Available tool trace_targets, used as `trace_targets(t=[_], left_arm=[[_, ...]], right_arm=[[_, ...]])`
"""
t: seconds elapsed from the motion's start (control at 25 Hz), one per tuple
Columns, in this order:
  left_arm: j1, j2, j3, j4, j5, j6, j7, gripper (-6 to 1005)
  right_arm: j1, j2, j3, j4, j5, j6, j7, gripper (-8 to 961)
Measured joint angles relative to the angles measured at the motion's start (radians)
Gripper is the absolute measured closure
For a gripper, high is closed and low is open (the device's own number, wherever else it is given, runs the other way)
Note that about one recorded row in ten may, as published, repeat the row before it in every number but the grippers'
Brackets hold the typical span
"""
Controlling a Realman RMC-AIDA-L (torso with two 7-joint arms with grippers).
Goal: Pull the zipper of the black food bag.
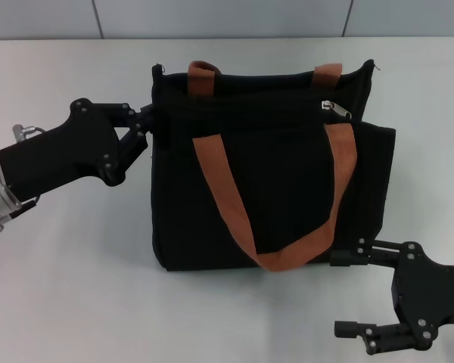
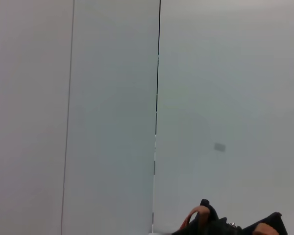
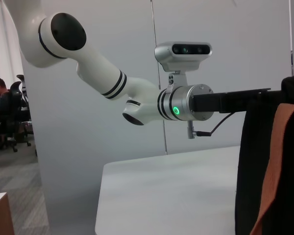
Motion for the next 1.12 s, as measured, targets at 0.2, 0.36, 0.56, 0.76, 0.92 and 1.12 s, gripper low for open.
trace_targets(t=[0.2, 0.36, 0.56, 0.76, 0.92, 1.12], left_arm=[[0.002, -0.002, 0.0, 0.0, 0.0, 0.0, 0.001, 934], [0.018, 0.005, 0.0, 0.001, 0.0, 0.013, -0.007, 933], [0.03, 0.013, 0.004, 0.019, 0.0, 0.018, -0.024, 931], [0.042, 0.026, 0.012, 0.031, 0.0, 0.025, -0.034, 785], [0.062, 0.061, -0.01, 0.036, -0.01, 0.101, -0.061, 639], [0.082, 0.08, -0.046, 0.027, -0.06, 0.264, -0.132, 374]], right_arm=[[0.0, 0.0, 0.004, 0.001, -0.001, 0.0, -0.001, 124], [0.004, 0.001, 0.005, 0.001, -0.001, -0.001, -0.001, 124], [0.006, 0.002, 0.005, 0.001, -0.002, -0.005, 0.004, 124], [0.008, 0.004, 0.003, 0.001, -0.002, -0.002, 0.004, 124], [0.011, 0.01, 0.004, 0.001, -0.002, 0.001, 0.004, 124], [0.012, 0.01, 0.004, 0.002, -0.002, 0.003, 0.003, 124]])
